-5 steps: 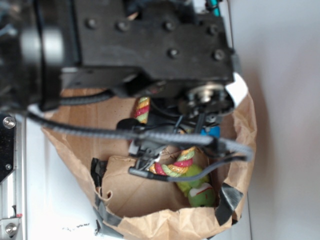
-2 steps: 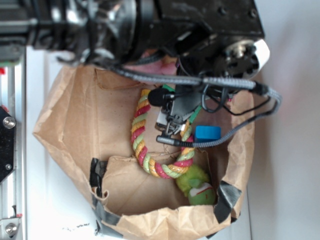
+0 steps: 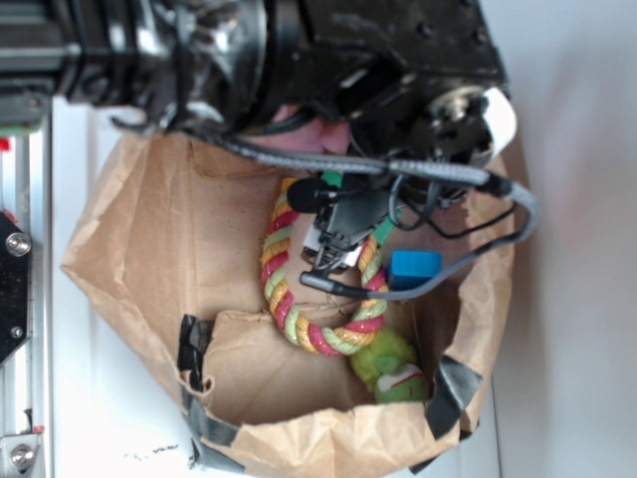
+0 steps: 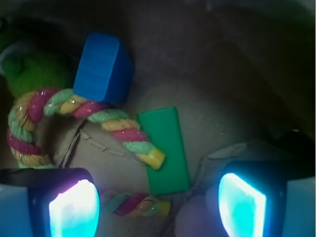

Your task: Grab the green block.

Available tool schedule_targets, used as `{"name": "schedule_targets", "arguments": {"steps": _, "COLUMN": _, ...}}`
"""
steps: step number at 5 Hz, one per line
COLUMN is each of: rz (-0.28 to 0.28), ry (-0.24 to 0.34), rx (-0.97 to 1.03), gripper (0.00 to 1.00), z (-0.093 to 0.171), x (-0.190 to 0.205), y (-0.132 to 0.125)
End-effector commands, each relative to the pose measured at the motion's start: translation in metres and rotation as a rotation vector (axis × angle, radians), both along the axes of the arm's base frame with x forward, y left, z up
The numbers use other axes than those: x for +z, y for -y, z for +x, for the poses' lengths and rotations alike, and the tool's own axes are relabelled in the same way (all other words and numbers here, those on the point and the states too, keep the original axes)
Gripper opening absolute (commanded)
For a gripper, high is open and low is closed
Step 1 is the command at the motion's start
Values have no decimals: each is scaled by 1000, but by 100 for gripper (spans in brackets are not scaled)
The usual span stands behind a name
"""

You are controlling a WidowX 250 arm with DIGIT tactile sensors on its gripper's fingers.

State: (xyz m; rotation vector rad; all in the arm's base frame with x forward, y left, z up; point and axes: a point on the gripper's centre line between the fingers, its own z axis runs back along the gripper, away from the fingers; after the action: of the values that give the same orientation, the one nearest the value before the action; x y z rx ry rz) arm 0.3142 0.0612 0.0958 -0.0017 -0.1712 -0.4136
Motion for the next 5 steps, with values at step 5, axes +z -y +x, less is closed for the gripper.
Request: {"name": "schedule_targets", "arguments": {"steps": 5, "rz": 53, "ry": 76, "rx": 94, "gripper": 100, "z": 4, "x": 3, "y": -7}}
